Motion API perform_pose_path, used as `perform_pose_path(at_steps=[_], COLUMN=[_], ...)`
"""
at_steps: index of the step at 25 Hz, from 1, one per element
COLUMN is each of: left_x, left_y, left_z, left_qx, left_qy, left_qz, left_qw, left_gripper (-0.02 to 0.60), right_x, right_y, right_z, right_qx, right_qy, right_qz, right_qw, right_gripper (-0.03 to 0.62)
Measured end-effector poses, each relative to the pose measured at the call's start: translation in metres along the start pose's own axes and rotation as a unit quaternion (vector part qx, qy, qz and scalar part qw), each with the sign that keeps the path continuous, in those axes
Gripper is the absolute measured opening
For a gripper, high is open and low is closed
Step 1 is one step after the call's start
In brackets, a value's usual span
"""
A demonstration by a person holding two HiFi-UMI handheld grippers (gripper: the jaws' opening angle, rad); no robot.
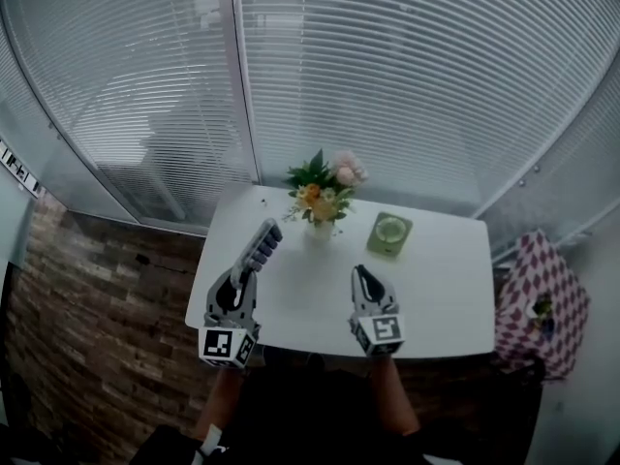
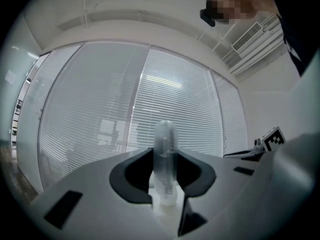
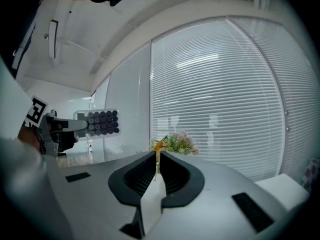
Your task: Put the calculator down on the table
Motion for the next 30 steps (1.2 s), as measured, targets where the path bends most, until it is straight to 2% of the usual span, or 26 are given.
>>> perform_pose_path(at_steps=[5, 7, 11, 13, 15, 17, 18, 19, 20, 22, 24, 25, 26, 30], left_x=[0.007, 0.01, 0.014, 0.018, 0.022, 0.025, 0.026, 0.028, 0.03, 0.031, 0.034, 0.035, 0.036, 0.036], left_y=[-0.002, -0.008, -0.018, -0.021, -0.022, -0.025, -0.025, -0.024, -0.026, -0.035, -0.043, -0.046, -0.051, -0.068], left_z=[-0.01, -0.014, -0.025, -0.03, -0.034, -0.036, -0.037, -0.038, -0.04, -0.043, -0.043, -0.043, -0.045, -0.052], left_qx=[0.003, -0.013, -0.105, -0.174, -0.24, -0.284, -0.313, -0.351, -0.396, -0.479, -0.54, -0.559, -0.571, -0.602], left_qy=[-0.007, -0.012, -0.022, -0.027, -0.039, -0.057, -0.064, -0.067, -0.065, -0.051, -0.04, -0.037, -0.031, -0.02], left_qz=[-0.001, -0.001, 0.008, 0.011, 0.022, 0.037, 0.042, 0.045, 0.047, 0.04, 0.038, 0.04, 0.04, 0.036], left_qw=[1.0, 0.9999, 0.9942, 0.9843, 0.9697, 0.9565, 0.9468, 0.9328, 0.9149, 0.8753, 0.8396, 0.8276, 0.8196, 0.7975], left_gripper=[0.1, 0.1, 0.1, 0.1, 0.1, 0.1, 0.1, 0.1, 0.1, 0.1, 0.1, 0.1, 0.1, 0.1], right_x=[0.009, 0.013, 0.021, 0.024, 0.029, 0.033, 0.034, 0.035, 0.036, 0.038, 0.038, 0.039, 0.039, 0.04], right_y=[0.0, 0.0, 0.0, 0.001, 0.001, 0.0, 0.0, 0.001, 0.002, 0.004, 0.004, 0.003, 0.002, 0.002], right_z=[-0.007, -0.008, -0.01, -0.012, -0.014, -0.016, -0.017, -0.019, -0.021, -0.024, -0.025, -0.024, -0.023, -0.022], right_qx=[0.0, -0.004, 0.003, 0.005, 0.003, 0.003, 0.003, 0.002, 0.001, -0.001, -0.002, -0.003, -0.003, -0.001], right_qy=[-0.003, -0.005, -0.013, -0.015, -0.013, -0.011, -0.01, -0.009, -0.008, -0.007, -0.007, -0.007, -0.008, -0.014], right_qz=[-0.006, -0.006, -0.014, -0.014, -0.013, -0.013, -0.013, -0.013, -0.011, -0.009, -0.01, -0.01, -0.01, -0.016], right_qw=[1.0, 1.0, 1.0, 1.0, 1.0, 1.0, 1.0, 1.0, 1.0, 1.0, 1.0, 1.0, 1.0, 1.0], right_gripper=[0.008, 0.009, 0.009, 0.009, 0.009, 0.009, 0.009, 0.009, 0.009, 0.009, 0.009, 0.009, 0.009, 0.009])
Point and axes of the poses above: the fingertips, and each gripper's own axes: x forward along the fingers, z to its right, y out of its top, the point moved 5 cm from there along -x, backward along the fingers, and after that the axes turned 14 degrees about x, right-handed, at the moved point
